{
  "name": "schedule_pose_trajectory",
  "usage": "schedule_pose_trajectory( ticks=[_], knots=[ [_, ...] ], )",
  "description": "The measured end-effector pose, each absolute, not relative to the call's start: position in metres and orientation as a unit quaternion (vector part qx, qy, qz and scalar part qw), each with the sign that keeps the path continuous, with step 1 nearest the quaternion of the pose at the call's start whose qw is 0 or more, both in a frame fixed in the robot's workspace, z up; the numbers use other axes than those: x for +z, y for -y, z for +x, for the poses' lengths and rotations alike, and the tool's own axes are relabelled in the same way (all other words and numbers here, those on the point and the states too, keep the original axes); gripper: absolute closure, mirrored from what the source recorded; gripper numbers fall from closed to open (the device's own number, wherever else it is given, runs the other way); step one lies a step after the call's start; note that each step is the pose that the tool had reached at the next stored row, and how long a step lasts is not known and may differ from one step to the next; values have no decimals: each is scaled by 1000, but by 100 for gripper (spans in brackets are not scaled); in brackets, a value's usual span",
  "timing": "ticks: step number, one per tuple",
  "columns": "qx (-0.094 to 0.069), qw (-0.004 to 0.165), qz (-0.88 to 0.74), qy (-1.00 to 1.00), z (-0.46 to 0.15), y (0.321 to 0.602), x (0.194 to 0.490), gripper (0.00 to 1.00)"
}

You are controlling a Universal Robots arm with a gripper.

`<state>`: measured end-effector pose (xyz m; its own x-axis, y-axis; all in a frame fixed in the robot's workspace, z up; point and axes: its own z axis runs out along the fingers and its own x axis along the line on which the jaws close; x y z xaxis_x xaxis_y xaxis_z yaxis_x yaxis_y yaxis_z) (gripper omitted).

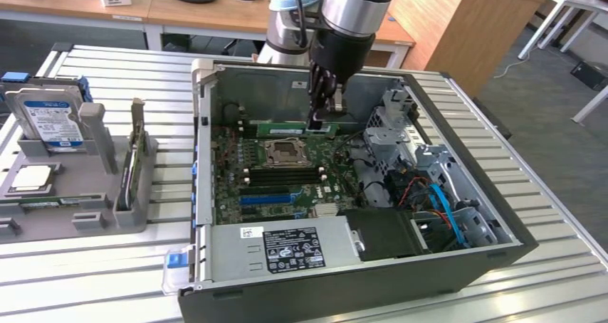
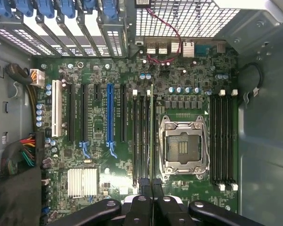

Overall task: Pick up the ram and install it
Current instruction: 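Insert the ram into the slot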

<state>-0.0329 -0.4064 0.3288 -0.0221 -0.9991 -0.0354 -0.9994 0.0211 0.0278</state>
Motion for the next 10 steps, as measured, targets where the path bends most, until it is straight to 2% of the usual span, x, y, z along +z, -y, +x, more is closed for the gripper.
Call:
schedule_pose_trajectory(
  ticks=[10],
  knots=[
    [22, 3, -699, -715, -33, 413, 329, 88]
  ],
)
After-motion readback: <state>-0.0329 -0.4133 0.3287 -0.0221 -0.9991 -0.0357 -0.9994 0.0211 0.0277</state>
